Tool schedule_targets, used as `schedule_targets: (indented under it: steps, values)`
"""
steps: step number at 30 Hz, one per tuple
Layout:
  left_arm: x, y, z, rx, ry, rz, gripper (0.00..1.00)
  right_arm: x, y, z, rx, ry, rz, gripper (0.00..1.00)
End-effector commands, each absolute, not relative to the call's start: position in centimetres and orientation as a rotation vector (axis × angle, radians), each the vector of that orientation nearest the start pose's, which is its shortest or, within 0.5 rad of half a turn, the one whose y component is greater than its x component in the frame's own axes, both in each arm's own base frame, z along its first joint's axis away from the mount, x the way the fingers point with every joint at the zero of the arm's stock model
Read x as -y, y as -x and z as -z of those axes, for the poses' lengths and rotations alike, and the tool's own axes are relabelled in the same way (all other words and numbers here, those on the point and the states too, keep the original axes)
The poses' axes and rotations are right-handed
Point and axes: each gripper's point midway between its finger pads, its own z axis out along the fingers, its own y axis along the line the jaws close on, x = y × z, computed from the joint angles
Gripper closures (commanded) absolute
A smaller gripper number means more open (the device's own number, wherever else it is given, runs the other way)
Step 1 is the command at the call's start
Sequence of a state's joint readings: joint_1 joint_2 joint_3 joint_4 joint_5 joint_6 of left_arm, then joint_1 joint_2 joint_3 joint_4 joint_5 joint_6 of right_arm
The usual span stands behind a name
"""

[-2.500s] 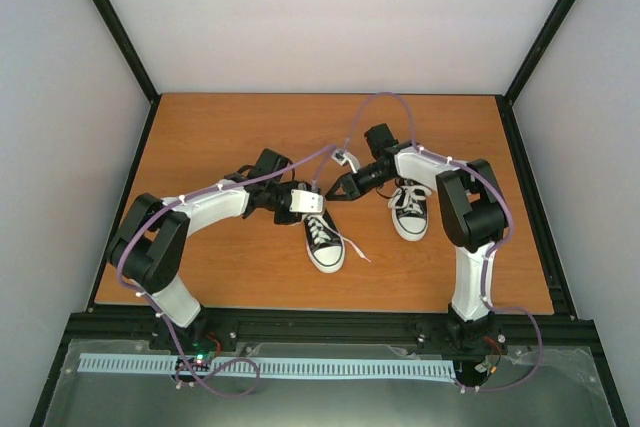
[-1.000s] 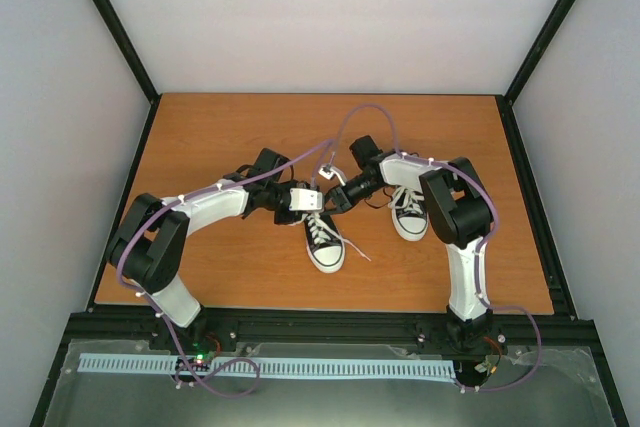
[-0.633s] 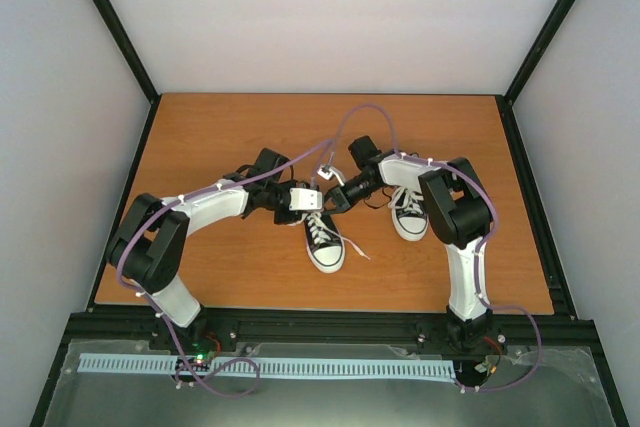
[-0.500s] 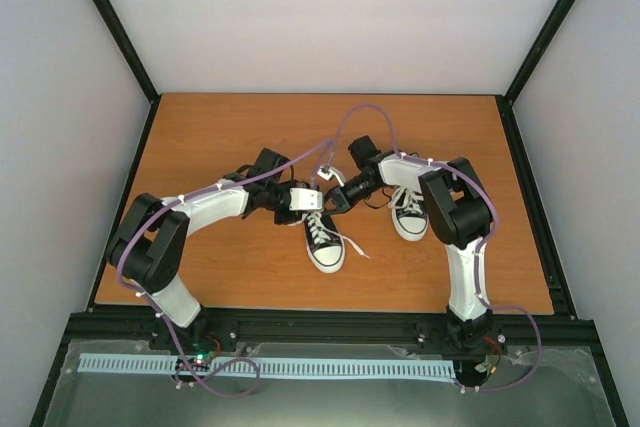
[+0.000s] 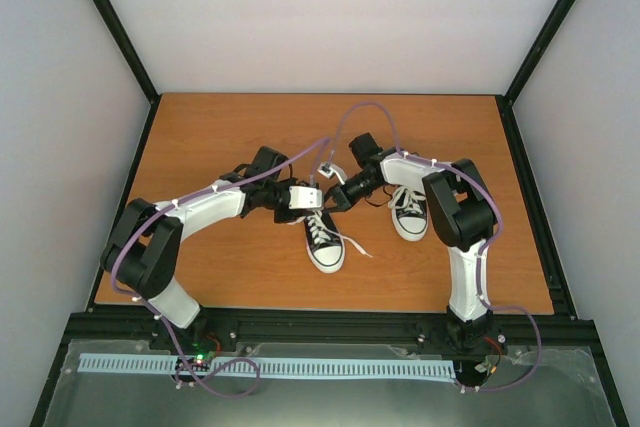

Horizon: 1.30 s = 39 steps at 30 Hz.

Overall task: Tie the shoes
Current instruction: Cross the shoelace with the shoelace.

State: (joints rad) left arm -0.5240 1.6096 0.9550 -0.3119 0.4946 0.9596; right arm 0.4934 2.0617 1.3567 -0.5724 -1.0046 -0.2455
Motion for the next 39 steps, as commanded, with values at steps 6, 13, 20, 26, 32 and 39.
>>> schedule_targets:
  steps: [6, 13, 20, 26, 32, 39]
  values:
    - [26.5, -29.0, -8.9, -1.559, -1.864, 0.416, 0.62, -32.7, -29.5, -9.3, -2.292, 1.17, -1.518, 0.95]
    - [26.6, -30.4, -8.4, -1.546, -1.879, 0.351, 0.66, -32.8, -29.5, -9.2, -2.29, 1.168, -1.541, 0.94]
    - [26.4, -30.0, -7.3, -1.54, -1.9, 0.339, 0.73, -32.9, -29.1, -8.9, -2.298, 1.171, -1.561, 0.9]
    - [26.7, -29.9, -7.4, -1.548, -1.889, 0.353, 0.94, -33.4, -29.3, -8.6, -2.295, 1.152, -1.572, 0.86]
    - [27.3, -29.5, -8.4, -1.598, -1.817, 0.443, 0.99, -33.6, -30.0, -8.2, -2.309, 1.131, -1.541, 0.84]
    - [27.4, -30.0, -8.6, -1.64, -1.757, 0.445, 0.99, -33.7, -28.7, -8.2, -2.302, 1.179, -1.589, 0.77]
